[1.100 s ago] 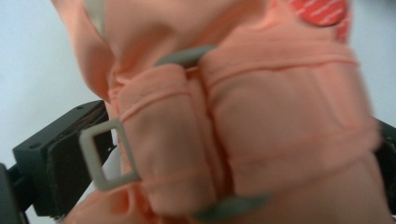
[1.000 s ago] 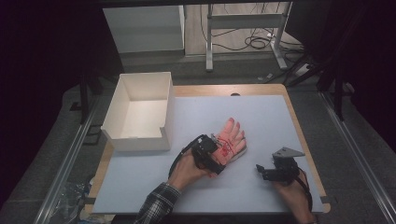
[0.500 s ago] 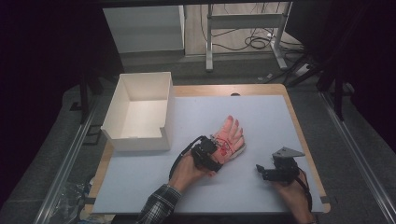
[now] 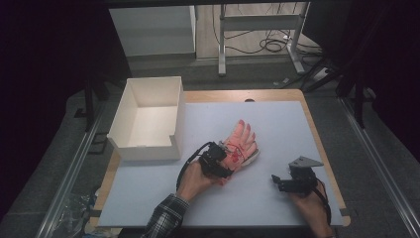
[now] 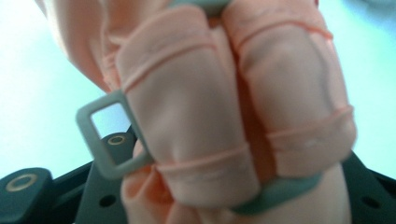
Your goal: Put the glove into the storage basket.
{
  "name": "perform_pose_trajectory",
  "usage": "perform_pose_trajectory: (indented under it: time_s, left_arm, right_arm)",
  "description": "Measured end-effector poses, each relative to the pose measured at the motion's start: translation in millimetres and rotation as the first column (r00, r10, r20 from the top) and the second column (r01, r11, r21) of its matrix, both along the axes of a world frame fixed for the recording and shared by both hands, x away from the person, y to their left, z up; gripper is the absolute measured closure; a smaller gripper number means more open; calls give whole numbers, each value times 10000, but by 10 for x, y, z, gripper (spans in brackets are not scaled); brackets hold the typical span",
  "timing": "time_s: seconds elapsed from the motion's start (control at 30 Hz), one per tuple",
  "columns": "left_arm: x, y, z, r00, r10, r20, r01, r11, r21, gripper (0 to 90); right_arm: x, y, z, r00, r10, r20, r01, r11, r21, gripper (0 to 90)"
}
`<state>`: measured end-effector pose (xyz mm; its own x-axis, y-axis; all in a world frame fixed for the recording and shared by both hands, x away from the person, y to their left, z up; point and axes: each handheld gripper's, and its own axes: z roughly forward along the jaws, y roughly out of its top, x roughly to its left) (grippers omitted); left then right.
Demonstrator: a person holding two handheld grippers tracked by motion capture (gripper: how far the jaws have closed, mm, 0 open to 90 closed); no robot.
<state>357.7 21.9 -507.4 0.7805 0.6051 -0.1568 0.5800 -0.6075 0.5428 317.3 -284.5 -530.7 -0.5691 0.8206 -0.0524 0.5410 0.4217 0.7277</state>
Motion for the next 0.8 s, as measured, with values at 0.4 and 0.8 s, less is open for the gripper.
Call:
perform_pose_trajectory:
  time_s: [0.4, 0.8]
  left_arm:
    - [25, 71, 116, 9988, 466, 160, -470, 9986, 235, 507]
    - [172, 199, 503, 9947, 909, 476, -925, 9952, 305, 504]
  right_arm:
    - [0, -1, -1, 10000, 1, 1, -1, 10000, 10, 186]
    - [-2, 0, -2, 10000, -10, 8, 10, 10000, 1, 186]
